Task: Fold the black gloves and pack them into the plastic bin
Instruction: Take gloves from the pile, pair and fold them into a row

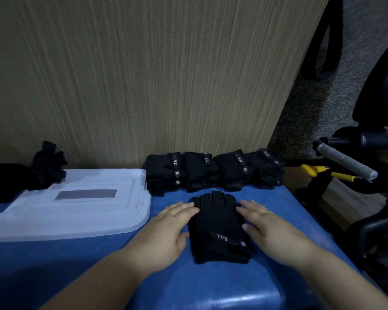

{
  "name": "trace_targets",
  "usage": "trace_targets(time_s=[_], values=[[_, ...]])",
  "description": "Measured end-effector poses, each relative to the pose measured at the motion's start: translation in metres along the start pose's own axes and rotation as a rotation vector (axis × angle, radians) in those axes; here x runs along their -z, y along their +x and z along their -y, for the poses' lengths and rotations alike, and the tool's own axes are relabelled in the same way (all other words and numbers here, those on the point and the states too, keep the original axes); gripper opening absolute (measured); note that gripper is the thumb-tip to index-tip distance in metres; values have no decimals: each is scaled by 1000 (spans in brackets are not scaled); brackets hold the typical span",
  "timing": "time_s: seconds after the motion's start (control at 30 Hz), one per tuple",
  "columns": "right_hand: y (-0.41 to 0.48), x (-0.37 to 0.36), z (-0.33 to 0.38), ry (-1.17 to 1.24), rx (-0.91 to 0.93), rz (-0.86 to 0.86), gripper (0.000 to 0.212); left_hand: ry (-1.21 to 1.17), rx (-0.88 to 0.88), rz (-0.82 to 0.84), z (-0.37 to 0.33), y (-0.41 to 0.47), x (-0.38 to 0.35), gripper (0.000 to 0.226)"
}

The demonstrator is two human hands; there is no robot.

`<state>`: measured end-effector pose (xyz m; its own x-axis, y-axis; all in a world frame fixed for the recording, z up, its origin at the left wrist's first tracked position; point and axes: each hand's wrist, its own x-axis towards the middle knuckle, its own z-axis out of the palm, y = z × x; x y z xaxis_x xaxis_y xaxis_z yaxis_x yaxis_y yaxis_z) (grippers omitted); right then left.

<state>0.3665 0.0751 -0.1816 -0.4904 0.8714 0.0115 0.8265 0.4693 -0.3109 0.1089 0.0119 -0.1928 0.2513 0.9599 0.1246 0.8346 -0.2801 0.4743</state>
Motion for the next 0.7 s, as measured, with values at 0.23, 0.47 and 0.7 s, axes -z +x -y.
trace_targets(time_s=[0.23, 0.47, 0.7], values=[[-7, 14, 0, 74, 144, 42, 69, -164, -109, -3, -2, 4, -4, 60], [-6, 12, -4, 82, 134, 163, 69, -151, -107, 50, 1, 13, -8, 51], [-12, 25, 5, 178, 83, 273, 83, -233, -12, -75, -4, 17, -10, 17]])
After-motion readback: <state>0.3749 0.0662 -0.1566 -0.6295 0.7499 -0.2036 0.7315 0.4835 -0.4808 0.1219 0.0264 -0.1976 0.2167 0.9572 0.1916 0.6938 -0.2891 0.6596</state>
